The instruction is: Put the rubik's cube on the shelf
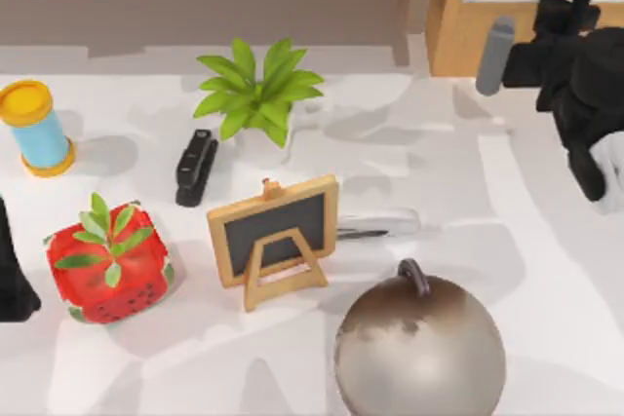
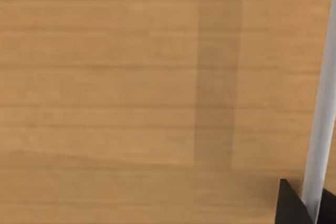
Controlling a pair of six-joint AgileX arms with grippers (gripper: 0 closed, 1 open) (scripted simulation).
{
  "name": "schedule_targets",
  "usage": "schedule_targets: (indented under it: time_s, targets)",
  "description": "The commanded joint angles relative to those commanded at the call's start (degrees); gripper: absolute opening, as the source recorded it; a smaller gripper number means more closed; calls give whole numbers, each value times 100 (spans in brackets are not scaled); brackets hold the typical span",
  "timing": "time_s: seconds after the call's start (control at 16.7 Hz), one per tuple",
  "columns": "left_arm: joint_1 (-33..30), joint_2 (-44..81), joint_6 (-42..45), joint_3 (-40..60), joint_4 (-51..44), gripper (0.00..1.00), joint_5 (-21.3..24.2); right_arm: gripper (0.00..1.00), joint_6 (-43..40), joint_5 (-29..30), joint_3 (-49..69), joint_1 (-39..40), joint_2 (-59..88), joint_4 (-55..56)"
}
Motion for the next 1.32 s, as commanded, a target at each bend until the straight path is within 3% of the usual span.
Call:
schedule_targets:
  time_s: [0.24, 1.02, 1.32]
  targets:
    - [0, 0, 0, 0, 0, 100, 0, 0, -1, -1, 22, -5, 9, -14]
    - [0, 0, 0, 0, 0, 100, 0, 98, -1, -1, 22, -5, 9, -14]
    - [0, 0, 0, 0, 0, 100, 0, 100, -1, -1, 22, -5, 9, -14]
